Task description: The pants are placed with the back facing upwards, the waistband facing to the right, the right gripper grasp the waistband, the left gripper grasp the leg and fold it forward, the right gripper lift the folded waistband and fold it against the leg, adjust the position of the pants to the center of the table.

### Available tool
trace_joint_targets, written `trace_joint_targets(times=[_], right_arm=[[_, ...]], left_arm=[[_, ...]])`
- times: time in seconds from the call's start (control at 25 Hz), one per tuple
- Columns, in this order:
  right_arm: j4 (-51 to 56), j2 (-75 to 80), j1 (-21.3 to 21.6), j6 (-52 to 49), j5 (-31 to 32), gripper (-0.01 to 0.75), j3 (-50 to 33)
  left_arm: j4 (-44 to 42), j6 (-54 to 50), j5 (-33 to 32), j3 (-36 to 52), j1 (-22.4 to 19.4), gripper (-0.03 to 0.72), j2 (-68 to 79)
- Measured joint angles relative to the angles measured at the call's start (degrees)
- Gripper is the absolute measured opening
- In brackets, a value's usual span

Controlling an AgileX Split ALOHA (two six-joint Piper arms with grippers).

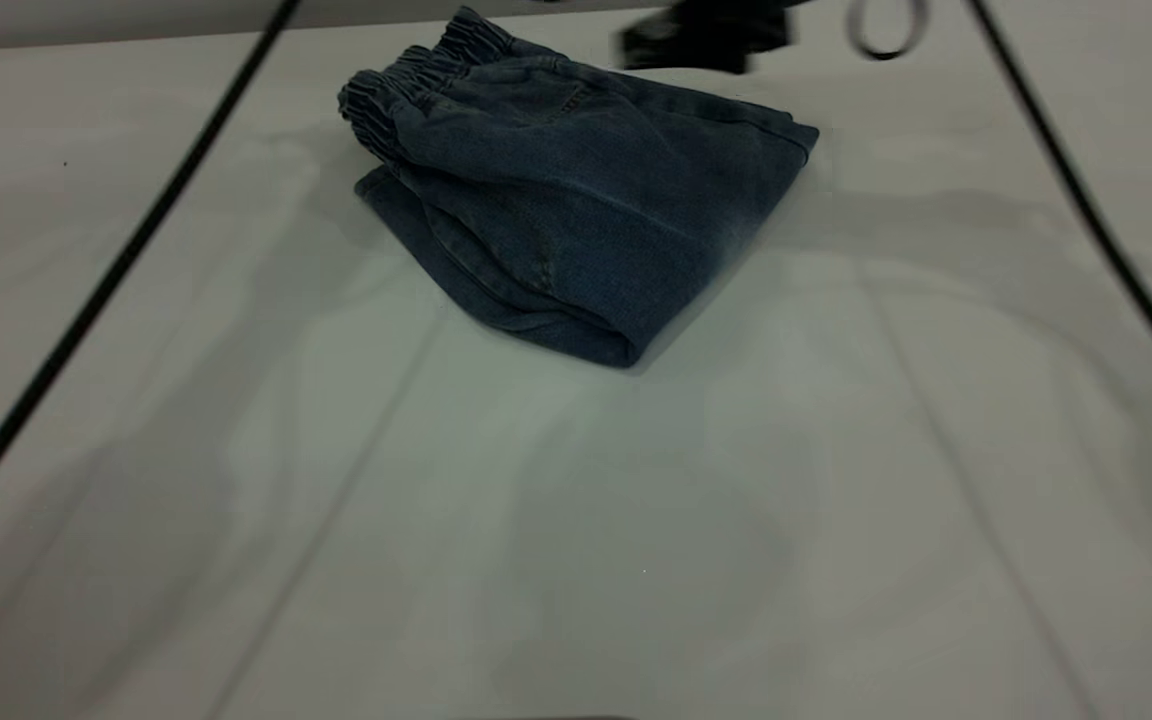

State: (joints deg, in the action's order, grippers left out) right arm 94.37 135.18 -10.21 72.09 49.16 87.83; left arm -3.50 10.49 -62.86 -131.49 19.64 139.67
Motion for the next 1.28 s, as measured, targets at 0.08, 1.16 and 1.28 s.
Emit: trace_joint_targets(times=[0.08,1.16,1.28], right_arm=[[-5.09,-1.49,3.03,-2.87,-2.01,0.661,0.0],[-26.24,-11.29,10.16,-17.28,-2.71,0.594,0.0],[-26.25,-11.29,10.21,-17.28,-2.71,0.594,0.0]], left_arm=[[0.69,5.9,-0.84,-0.06,1.86,0.453,0.37],[1.5,-1.28,-1.18,-3.0,12.89,0.453,15.99],[2.46,-7.15,-2.18,-4.29,13.37,0.453,16.46]])
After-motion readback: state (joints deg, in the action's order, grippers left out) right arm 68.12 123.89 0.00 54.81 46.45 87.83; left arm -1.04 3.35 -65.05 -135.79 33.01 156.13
